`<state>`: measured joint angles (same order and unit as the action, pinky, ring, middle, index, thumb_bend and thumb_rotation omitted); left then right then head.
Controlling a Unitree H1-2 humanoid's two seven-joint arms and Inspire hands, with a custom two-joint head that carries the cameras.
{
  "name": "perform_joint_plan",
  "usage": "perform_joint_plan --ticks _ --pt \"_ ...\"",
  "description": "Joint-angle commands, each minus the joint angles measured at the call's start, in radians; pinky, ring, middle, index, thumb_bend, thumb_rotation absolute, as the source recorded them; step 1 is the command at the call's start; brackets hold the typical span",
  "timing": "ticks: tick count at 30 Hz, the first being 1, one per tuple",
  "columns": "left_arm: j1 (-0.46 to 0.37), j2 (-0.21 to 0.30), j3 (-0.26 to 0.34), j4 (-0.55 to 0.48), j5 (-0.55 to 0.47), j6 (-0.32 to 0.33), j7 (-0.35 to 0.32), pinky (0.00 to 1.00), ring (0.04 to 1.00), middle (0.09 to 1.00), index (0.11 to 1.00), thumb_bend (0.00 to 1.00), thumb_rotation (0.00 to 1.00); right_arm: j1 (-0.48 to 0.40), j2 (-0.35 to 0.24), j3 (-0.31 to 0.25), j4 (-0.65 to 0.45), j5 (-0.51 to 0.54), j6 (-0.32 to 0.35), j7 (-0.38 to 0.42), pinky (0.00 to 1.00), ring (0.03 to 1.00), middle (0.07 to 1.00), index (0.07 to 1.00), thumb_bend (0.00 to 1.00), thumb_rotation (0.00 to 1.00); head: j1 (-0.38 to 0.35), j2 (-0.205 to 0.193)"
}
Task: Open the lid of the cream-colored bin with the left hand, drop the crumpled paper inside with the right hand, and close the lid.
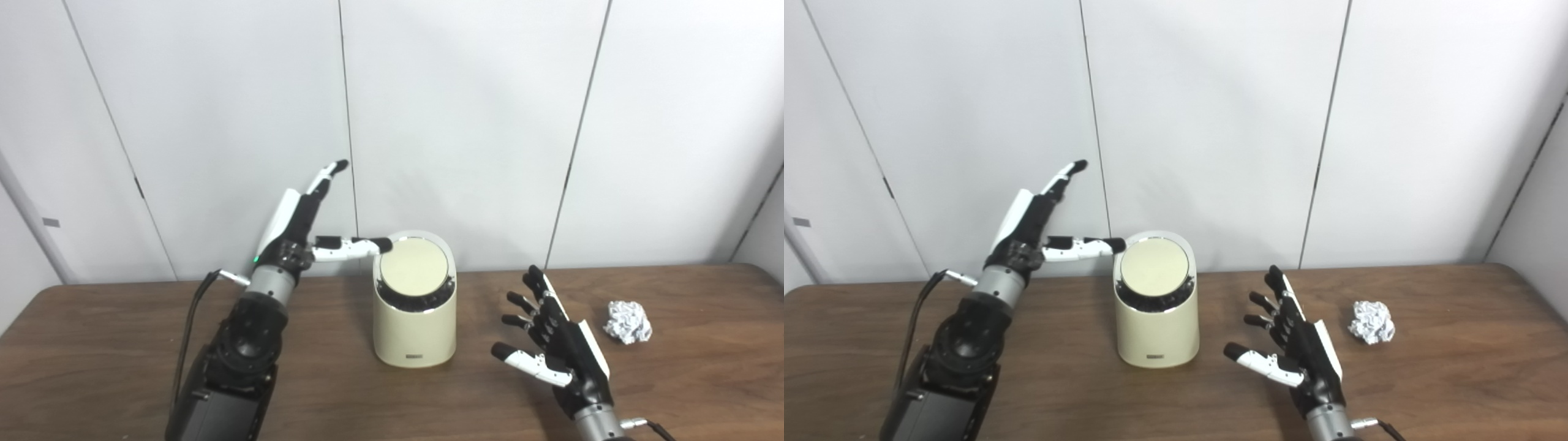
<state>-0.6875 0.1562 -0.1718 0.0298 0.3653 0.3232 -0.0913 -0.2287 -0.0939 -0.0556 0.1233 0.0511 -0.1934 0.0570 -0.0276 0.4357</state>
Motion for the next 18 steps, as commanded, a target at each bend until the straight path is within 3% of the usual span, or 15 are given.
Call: perform_joint_plan --ticks 1,7,18 --pt "-0.069 0.014 -0.007 -0.013 0.034 -0.002 0.004 0.84 1.000 1.000 1.000 1.00 0.24 -0.034 -0.005 0.000 -0.025 -0.007 -0.021 -0.005 0.76 0.878 0.982 0.981 0.88 0.29 -0.003 0.000" --pt "-0.097 0.019 -0.047 0.001 0.090 -0.006 -0.007 0.78 1.000 1.000 1.000 1.00 0.23 -0.037 -0.007 -0.003 -0.022 -0.004 -0.024 -0.002 0.76 0.880 0.982 0.977 0.88 0.30 0.005 0.002" --pt "-0.120 0.040 -0.124 0.008 0.205 -0.021 -0.028 0.86 1.000 1.000 1.000 0.98 0.21 -0.029 0.004 0.005 -0.051 -0.021 -0.002 -0.011 0.75 0.870 0.973 0.968 0.87 0.30 -0.001 0.002"
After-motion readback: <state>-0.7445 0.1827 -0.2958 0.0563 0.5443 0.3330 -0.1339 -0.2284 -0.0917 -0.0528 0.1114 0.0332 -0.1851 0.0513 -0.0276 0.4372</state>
